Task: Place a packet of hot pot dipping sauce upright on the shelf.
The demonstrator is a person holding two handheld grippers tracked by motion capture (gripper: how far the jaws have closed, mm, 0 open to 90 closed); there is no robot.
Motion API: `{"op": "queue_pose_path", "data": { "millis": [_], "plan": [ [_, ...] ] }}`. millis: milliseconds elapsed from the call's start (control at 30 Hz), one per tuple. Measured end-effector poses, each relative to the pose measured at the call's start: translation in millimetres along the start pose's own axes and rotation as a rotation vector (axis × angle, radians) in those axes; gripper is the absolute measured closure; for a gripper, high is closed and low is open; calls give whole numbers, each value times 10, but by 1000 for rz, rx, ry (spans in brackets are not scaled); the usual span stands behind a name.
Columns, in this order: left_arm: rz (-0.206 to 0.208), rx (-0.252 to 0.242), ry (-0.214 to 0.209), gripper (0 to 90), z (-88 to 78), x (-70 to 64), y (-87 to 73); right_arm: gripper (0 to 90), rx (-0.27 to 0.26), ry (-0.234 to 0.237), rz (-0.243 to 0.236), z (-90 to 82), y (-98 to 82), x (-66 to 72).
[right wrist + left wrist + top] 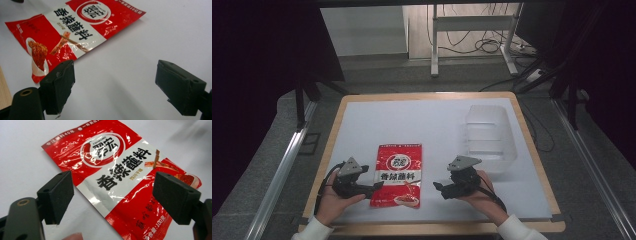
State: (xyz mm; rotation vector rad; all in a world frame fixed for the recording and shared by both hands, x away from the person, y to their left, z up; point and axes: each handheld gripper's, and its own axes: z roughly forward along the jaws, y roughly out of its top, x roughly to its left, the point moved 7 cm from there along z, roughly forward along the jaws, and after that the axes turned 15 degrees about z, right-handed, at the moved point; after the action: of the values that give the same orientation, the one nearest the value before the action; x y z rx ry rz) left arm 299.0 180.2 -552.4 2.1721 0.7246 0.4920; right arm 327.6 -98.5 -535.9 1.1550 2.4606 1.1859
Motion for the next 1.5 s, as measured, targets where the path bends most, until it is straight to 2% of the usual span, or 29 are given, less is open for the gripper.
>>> {"op": "queue_pose_path", "data": {
  "millis": [167,300,367,567,633,700,733,833,900,967,1067,1133,1200,1267,1500],
  "plan": [
    [5,-22,-4,218,-25,-14,-7,186,0,-4,-4,-24,9,-31],
    [16,-25,-2,214,-24,-8,-22,186,6,-15,-9,-44,26,-38],
    [8,-23,-11,214,-13,-16,-50,183,22,-20,-15,-64,45,-25],
    [-4,6,-27,215,5,-63,-129,187,28,3,-11,-88,202,21],
    [7,20,-20,215,-17,-97,-156,187,31,6,-44,-55,324,34],
    [10,19,-17,215,-21,-93,-153,186,31,12,-43,-39,363,30],
    [6,18,-15,214,-19,-86,-146,188,36,11,-28,15,448,-7],
    [9,25,-15,211,5,-86,-141,190,43,6,-14,83,525,-41],
    [23,39,-16,209,44,-88,-152,192,64,0,-27,182,625,-31],
    [22,40,-18,207,54,-90,-151,194,69,2,-35,204,651,-24],
    [29,38,-15,206,64,-85,-136,219,103,34,-59,301,779,37],
    [30,37,-18,206,62,-85,-127,222,121,27,-70,356,830,31],
    [23,23,-18,206,62,-88,-102,222,133,28,-64,386,848,25],
    [26,23,-17,206,66,-94,-98,222,174,32,-67,472,872,-6],
    [26,31,-24,206,88,-98,-110,230,202,32,-64,593,896,-45]
  ]
}}
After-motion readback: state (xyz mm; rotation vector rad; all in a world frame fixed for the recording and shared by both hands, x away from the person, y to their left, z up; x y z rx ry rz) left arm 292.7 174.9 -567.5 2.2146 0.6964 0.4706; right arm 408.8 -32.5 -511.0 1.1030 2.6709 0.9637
